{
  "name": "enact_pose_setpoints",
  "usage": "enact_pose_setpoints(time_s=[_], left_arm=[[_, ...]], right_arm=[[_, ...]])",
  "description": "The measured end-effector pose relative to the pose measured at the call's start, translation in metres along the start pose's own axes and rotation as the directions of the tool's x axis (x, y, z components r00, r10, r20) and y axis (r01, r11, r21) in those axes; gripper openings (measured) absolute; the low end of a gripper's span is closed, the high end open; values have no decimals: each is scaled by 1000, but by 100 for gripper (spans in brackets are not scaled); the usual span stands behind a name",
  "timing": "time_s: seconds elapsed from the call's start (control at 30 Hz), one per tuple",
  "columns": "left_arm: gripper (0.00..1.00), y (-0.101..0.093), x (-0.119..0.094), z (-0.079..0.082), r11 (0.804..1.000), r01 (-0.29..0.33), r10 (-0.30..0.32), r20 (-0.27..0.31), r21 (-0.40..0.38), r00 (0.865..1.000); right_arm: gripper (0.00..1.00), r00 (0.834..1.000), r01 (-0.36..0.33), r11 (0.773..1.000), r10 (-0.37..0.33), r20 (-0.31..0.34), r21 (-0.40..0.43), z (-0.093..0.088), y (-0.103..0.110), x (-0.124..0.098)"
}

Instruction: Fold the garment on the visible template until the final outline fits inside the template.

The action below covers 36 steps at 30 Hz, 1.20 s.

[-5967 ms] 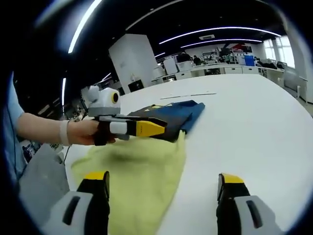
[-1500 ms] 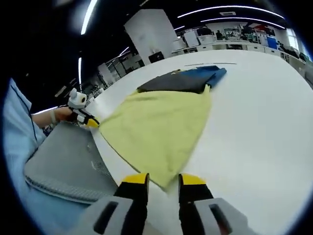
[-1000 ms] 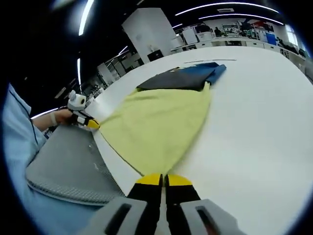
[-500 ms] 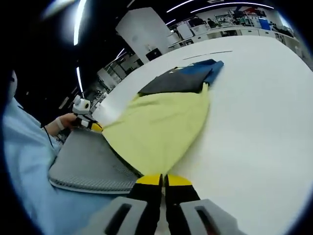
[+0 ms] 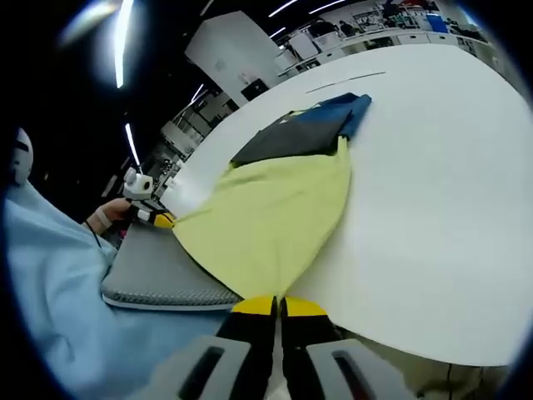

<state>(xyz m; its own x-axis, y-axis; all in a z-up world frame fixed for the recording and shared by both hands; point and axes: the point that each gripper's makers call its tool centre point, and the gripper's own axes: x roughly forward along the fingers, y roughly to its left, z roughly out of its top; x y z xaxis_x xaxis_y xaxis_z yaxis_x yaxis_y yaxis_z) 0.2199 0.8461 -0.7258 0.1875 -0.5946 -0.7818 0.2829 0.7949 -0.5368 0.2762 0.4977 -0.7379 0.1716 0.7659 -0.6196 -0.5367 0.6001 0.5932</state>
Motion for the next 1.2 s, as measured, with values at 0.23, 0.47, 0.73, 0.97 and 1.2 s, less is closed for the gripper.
enact_pose_setpoints(time_s=[0.23, 0.47, 0.73, 0.97, 1.2], left_arm=[[0, -4, -6, 11, 1000, 0, -1, 36, 30, 999], [0, -15, -33, 68, 995, 44, -63, 233, 86, 970], [0, -17, -61, 147, 981, -23, -61, 418, 194, 906], [0, -3, -82, 218, 983, -11, -100, 580, 185, 808], [0, 14, -85, 273, 979, -52, -92, 653, 197, 752]], right_arm=[[0, 1000, -16, 1000, 16, 14, 7, 9, 5, -4], [0, 993, -57, 998, 55, 105, 8, 44, 23, -12], [0, 980, -48, 995, 65, 191, -90, 107, 39, -23], [0, 955, -25, 988, 69, 288, -155, 174, 32, -25], [0, 929, 33, 976, 49, 367, -214, 249, 5, -13]])
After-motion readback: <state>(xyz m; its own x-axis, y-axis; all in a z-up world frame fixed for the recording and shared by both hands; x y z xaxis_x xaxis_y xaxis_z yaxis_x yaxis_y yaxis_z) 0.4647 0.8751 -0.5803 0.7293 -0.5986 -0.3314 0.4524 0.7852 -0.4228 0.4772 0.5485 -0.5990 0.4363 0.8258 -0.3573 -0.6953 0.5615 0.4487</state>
